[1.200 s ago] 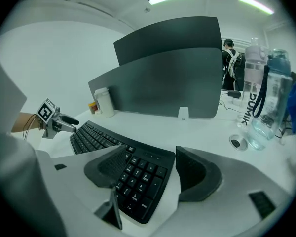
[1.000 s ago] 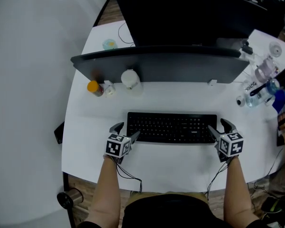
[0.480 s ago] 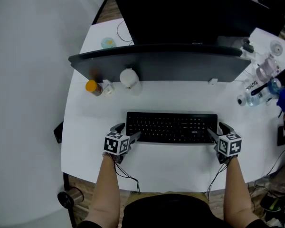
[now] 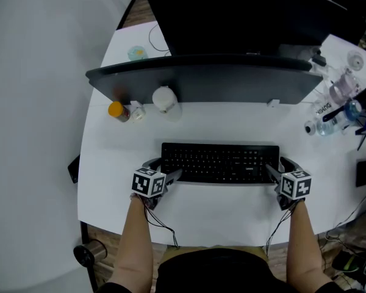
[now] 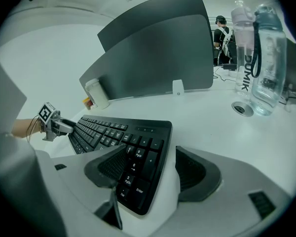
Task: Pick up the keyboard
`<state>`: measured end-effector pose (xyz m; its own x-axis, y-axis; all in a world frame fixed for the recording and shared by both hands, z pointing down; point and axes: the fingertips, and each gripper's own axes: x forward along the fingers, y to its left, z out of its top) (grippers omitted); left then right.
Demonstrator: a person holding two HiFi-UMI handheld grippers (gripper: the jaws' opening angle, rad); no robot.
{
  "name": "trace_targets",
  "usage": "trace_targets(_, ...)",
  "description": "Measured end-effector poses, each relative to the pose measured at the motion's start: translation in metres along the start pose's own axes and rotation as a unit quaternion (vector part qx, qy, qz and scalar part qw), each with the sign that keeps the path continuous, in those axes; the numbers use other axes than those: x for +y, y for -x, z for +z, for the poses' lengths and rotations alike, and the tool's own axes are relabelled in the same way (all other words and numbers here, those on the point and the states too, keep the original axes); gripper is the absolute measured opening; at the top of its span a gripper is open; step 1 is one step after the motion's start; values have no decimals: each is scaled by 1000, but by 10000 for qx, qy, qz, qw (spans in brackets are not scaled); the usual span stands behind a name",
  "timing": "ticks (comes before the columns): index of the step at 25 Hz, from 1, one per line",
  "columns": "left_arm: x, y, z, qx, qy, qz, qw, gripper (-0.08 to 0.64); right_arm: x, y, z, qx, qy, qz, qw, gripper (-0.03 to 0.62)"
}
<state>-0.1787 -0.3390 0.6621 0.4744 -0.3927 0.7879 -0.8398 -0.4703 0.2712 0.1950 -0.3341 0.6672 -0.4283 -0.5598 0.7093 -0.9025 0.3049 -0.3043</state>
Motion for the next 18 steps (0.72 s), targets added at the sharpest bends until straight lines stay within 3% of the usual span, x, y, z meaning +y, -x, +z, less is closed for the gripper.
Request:
trace_targets(9,2,-1,0,-41,76,-1,10000,383,0,-4,-9,106,-458,273,9985,285)
trace_targets(18,3,-1,-1,-53,74,89,9999,383,-1,-4,-8,145,-481,261,9984,285)
